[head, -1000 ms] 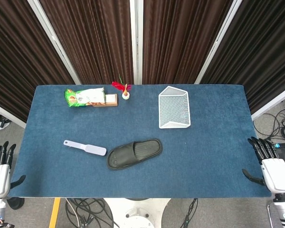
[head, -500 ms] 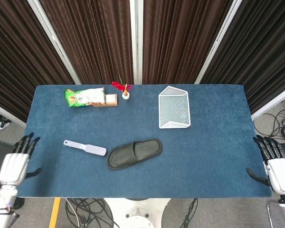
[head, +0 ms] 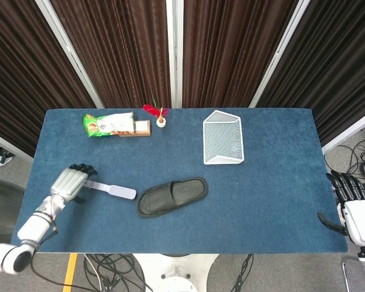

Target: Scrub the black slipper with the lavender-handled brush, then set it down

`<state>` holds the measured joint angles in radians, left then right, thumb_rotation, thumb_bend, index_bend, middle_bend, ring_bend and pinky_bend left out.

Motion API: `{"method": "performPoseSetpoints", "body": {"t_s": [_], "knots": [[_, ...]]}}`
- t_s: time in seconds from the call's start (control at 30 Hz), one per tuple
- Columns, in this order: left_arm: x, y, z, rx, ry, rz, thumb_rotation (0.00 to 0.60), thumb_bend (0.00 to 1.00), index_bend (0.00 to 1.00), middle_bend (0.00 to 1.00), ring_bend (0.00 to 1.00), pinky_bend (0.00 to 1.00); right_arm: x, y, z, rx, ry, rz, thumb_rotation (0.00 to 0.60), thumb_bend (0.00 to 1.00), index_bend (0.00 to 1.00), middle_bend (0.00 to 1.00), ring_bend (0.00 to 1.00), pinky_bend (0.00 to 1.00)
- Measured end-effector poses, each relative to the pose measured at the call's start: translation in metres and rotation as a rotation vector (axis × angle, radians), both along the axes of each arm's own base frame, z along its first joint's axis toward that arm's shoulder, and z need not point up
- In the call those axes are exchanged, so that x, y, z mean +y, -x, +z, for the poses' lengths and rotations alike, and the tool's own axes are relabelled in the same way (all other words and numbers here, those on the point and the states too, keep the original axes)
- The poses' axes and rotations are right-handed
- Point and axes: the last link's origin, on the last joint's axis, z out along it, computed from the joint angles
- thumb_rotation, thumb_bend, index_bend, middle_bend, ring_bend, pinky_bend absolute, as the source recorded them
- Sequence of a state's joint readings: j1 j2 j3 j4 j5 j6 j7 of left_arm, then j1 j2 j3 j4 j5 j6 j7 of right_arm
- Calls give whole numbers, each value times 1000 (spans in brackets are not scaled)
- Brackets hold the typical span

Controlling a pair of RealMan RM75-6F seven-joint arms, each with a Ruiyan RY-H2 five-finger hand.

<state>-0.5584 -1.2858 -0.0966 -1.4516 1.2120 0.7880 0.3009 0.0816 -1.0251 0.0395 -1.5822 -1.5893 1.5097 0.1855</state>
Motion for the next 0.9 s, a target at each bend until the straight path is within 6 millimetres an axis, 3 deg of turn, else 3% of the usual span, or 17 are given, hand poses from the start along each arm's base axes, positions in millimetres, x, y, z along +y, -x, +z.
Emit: {"method": "performPoseSetpoints", "body": {"t_s": [0.23, 0.47, 0.9], "knots": [[17, -3, -20, 51, 39, 30, 600, 128, 376, 403, 277, 330, -2, 6, -1, -2, -9, -19, 600, 136, 0, 44, 0, 0], [19, -3, -31, 86, 55, 41, 600, 129, 486, 486, 367, 401, -4, 9, -2, -4, -15, -27, 600, 136, 0, 44, 0, 0], [20, -8, -40, 108, 77, 46, 600, 128, 547, 561, 434, 460, -2, 13, -1, -10, -11, -49, 600, 136, 0, 44, 0, 0]]}}
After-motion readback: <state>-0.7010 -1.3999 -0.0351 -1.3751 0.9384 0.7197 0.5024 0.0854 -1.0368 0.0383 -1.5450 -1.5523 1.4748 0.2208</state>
